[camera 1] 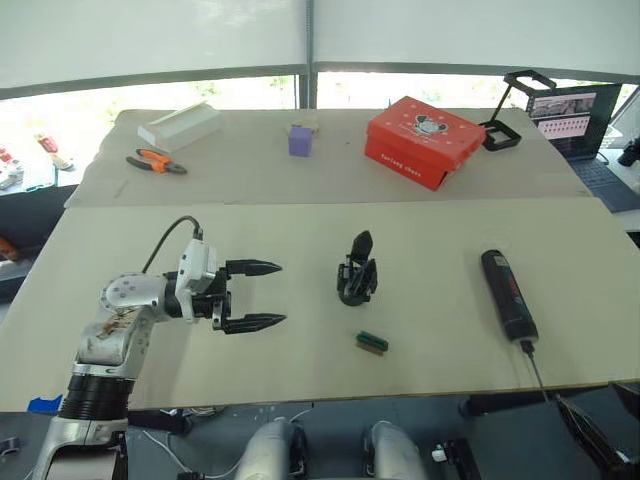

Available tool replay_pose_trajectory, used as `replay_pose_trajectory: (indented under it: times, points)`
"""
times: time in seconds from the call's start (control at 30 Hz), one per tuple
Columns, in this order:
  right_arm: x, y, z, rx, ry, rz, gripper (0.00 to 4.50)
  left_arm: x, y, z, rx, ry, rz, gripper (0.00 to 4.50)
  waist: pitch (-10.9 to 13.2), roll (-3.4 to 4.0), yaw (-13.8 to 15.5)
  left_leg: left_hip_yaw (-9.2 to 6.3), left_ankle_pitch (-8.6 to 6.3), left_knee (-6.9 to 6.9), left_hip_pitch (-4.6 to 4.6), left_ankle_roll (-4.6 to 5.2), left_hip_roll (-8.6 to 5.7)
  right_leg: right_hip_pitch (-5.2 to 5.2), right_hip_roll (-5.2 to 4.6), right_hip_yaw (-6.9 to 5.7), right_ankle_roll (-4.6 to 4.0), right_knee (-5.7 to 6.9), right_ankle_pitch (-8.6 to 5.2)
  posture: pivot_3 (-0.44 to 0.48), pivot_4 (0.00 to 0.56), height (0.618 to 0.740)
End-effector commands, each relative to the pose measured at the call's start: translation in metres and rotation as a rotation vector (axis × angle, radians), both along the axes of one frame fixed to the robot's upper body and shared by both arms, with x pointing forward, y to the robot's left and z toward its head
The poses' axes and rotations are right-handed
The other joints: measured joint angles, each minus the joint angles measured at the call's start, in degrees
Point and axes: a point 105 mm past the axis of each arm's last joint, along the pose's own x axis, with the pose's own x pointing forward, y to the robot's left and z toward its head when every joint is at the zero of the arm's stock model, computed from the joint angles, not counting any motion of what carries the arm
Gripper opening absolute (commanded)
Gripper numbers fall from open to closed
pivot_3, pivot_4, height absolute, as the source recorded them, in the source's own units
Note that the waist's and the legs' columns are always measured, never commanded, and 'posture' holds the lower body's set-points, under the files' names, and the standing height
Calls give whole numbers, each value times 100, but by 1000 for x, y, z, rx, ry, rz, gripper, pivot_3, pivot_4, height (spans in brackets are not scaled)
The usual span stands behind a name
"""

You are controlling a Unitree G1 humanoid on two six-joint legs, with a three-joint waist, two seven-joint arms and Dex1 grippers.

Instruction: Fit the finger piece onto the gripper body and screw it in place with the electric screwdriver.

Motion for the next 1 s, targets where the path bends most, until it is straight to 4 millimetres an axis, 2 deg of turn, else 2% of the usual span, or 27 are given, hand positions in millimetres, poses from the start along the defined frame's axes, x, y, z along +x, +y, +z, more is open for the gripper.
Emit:
replay_pose_trajectory:
  times: [0.03,0.17,0.33,0.43,0.63,0.73,0.77,0.87,0.9,0.97,1.0]
  points:
    - [26,-17,1,-34,132,-119,4500,-4,-2,9,-6,-30,-17,4482,-1,3,1,1,1,-3,1,-1,-1,0,-1,0,-2,0,-1,0,150,740]
    - [63,-15,1,24,245,-79,4500,-7,-9,11,-22,-17,-55,4482,1,2,35,1,12,-16,3,-8,2,-5,6,-6,-19,2,-8,0,150,740]
    - [94,-13,-10,58,366,-45,4500,-13,-18,16,-48,-34,-81,4482,3,0,101,-1,43,-28,-2,32,1,15,9,-14,-30,4,-13,0,150,740]
    - [110,-17,-18,48,392,-64,4500,-17,-22,15,-56,-30,-89,4482,3,0,96,0,40,-27,-2,40,-3,24,9,-14,-26,1,-13,0,150,740]
    - [125,-12,-34,28,463,-8,4500,-19,-25,15,-62,-14,-100,4482,3,-1,69,2,40,-24,0,43,-5,34,12,-19,-16,-2,-12,0,150,740]
    - [132,-18,-33,26,447,-25,3711,-20,-27,16,-62,-25,-112,4500,4,-2,52,2,40,-21,5,43,-5,42,14,-21,-14,-3,-11,0,150,740]
    - [133,-17,-30,21,435,-14,3307,-21,-27,17,-63,-28,-115,4500,4,-2,55,2,40,-21,5,43,-5,43,14,-20,-12,-3,-11,0,150,740]
    - [134,-15,-18,12,389,18,2329,-23,-28,17,-63,-26,-128,4500,4,-2,53,2,40,-21,5,43,-5,43,14,-21,-12,-3,-12,0,150,740]
    - [133,-10,-9,21,353,49,1983,-25,-28,17,-63,-22,-136,4500,4,-1,52,2,40,-21,4,43,-5,43,14,-21,-12,-4,-11,0,150,740]
    - [127,1,7,62,304,97,1940,-28,-28,16,-61,-13,-152,4500,8,7,53,2,40,-22,4,43,-5,42,14,-21,-12,-4,-11,0,150,740]
    - [120,12,13,59,301,140,1940,-29,-28,16,-59,-11,-160,4500,12,14,51,2,40,-23,4,42,-5,40,14,-20,-11,-4,-12,0,150,740]
